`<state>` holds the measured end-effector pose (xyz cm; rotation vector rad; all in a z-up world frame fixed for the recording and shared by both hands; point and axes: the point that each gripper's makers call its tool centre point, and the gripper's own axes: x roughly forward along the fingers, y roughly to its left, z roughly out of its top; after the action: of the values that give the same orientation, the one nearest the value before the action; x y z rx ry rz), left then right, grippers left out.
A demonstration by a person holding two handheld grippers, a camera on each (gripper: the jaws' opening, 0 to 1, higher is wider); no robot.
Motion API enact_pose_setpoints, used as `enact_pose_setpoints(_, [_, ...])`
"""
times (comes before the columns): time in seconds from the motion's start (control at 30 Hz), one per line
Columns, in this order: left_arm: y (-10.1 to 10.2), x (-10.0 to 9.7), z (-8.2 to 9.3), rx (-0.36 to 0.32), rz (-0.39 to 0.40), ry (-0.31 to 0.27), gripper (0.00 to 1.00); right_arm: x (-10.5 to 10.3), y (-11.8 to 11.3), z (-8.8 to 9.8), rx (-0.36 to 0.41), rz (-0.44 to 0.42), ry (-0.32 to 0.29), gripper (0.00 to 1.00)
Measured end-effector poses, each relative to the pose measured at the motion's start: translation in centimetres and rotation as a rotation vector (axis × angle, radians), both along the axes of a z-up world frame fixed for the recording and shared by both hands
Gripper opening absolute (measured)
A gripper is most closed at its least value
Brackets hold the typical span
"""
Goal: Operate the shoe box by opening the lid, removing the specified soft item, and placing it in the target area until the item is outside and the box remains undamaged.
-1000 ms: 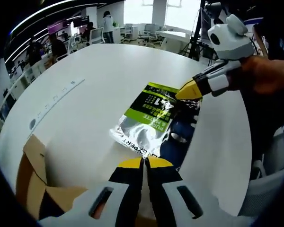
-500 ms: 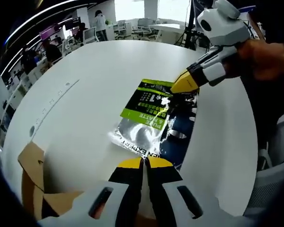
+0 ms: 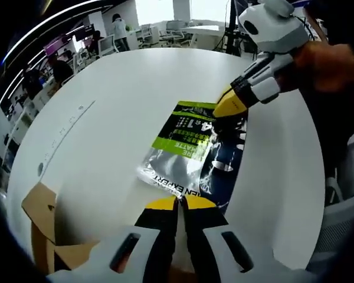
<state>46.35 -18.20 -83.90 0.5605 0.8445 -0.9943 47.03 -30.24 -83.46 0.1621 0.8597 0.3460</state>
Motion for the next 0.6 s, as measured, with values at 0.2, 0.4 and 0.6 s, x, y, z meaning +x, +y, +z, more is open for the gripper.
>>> enact_pose_setpoints(0.2, [0.05, 0.07, -0.13, 0.005, 0.002, 0.0, 0.02, 0.01, 0.05, -0.29, 0.004, -0.005, 0.007, 0.02])
enact_pose_setpoints(0.4, [0.17, -0.03, -0.22, 0.022, -0.003, 0.001, 0.03, -0.26, 0.32, -0.79, -0.004, 0.016, 0.024, 0.1])
enact_pose_setpoints(0.6, [0.34, 0.02, 0.01, 0.016, 0.007, 0.009, 0.04, -0.35, 0.17, -0.79, -0.015, 0.01, 0.028, 0.16])
